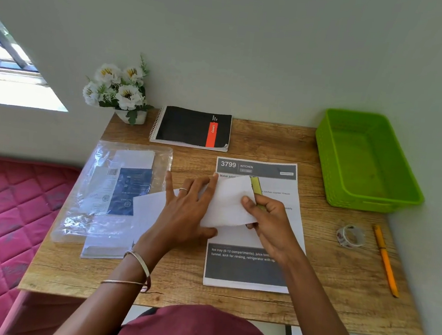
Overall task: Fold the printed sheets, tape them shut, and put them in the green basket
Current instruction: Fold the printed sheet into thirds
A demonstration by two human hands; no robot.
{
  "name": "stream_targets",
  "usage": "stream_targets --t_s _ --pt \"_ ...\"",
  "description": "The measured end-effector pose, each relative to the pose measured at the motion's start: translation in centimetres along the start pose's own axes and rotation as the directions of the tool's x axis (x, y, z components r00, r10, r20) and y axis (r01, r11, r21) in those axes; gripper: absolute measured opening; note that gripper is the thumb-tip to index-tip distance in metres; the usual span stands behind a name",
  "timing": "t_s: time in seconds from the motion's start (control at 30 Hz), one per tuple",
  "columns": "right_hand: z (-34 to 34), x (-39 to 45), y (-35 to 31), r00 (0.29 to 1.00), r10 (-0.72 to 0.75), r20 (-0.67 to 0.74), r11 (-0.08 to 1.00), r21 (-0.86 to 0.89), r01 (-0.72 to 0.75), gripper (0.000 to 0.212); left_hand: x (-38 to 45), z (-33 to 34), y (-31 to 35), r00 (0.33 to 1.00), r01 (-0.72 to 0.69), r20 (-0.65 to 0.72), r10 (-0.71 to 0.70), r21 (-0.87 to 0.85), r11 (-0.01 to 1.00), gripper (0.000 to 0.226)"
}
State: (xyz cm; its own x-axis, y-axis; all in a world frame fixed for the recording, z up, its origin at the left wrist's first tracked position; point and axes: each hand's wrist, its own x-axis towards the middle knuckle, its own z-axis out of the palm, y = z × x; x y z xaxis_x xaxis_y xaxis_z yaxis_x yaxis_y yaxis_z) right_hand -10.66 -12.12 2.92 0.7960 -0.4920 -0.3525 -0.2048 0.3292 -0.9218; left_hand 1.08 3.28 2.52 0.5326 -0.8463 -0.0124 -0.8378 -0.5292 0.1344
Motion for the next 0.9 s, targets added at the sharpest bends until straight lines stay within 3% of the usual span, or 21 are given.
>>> stream_targets --t_s 0.27,0.43,0.63,0.73,0.9 --pt "-0.4 -0.5 -1.3 0.992 0.039 0.122 0.989 -0.144 -0.021 0.024 0.1 0.0 0.2 0.999 -0.041 0.012 0.041 0.002 0.999 0.110" --pt "-1.0 -0.7 -1.8 0.988 -0.044 -0.145 0.984 0.166 0.069 0.020 0.1 -0.1 0.0 1.000 -0.011 0.002 0.011 -0.007 1.000 0.114" --pt "-1.6 -0.6 -1.5 0.997 0.005 -0.082 0.966 0.258 0.016 0.015 0.1 0.0 0.1 0.998 -0.057 -0.019 0.057 0.031 0.998 0.115" --pt "-1.5 -0.3 -1.3 0.999 0.006 -0.041 0.975 0.223 0.004 0.024 0.1 0.0 0.1 0.997 -0.071 -0.008 0.071 0.032 0.997 0.115" --pt "-1.2 0.1 -0.8 0.994 -0.081 -0.071 0.997 -0.010 0.080 0.028 0.2 -0.2 0.3 0.995 -0.104 -0.001 0.105 0.061 0.993 0.114"
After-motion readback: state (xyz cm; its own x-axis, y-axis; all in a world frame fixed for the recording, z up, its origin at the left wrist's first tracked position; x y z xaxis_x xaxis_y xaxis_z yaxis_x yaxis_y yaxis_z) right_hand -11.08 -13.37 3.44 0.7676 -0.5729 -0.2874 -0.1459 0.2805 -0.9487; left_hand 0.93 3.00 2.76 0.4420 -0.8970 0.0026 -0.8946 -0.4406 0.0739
